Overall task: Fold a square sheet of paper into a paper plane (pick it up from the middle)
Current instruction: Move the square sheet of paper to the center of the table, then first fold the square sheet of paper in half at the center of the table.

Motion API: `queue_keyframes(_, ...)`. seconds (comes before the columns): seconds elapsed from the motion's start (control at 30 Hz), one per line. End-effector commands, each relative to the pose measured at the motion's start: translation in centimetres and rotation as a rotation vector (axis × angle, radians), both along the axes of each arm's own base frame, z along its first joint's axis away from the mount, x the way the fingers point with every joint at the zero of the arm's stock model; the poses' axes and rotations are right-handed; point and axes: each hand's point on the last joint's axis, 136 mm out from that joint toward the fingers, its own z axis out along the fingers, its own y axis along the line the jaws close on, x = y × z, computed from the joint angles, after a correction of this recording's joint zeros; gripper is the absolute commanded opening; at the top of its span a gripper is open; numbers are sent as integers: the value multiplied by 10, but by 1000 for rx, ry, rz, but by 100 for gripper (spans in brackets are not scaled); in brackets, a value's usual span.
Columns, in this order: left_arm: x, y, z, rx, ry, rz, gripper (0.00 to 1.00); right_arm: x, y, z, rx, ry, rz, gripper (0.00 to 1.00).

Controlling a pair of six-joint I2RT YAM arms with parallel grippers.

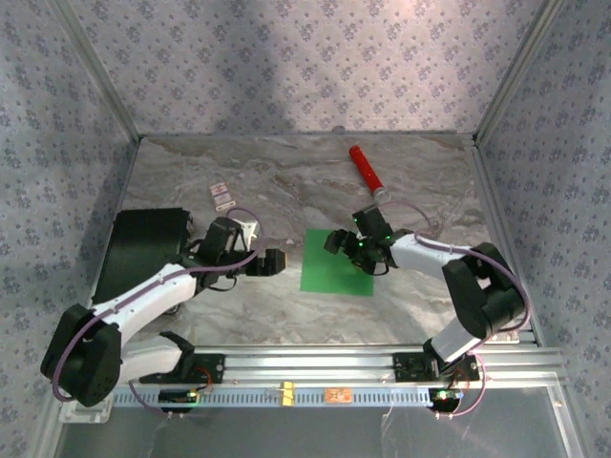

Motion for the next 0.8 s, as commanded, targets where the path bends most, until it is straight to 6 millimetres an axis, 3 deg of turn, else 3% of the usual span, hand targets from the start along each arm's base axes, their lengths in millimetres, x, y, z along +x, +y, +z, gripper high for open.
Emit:
queue_keyframes(0.0, 5, 4, 4, 34, -28, 36, 100, -11, 20, -18, 62, 96, -1, 93)
queue_keyframes(0.1, 5, 8, 8, -2, -48, 69, 100, -3, 32, -3, 135, 58, -6, 93)
queue_keyframes(0.2, 0, 3, 12, -10, -35, 30, 100, 2, 25, 12, 151, 12, -27, 94)
queue_keyframes(0.3, -3, -5, 10, 29, -18, -10, 99, 4, 5, 23, 142, -34, -71, 94)
queue_keyframes(0.57, 4, -43, -6, 268, 73, -68, 92, -12, -83, 28, 32, -49, -195, 95)
queue_keyframes(0.77, 19, -70, -23, 442, 132, -48, 92, -31, -122, 33, 16, -49, -264, 96)
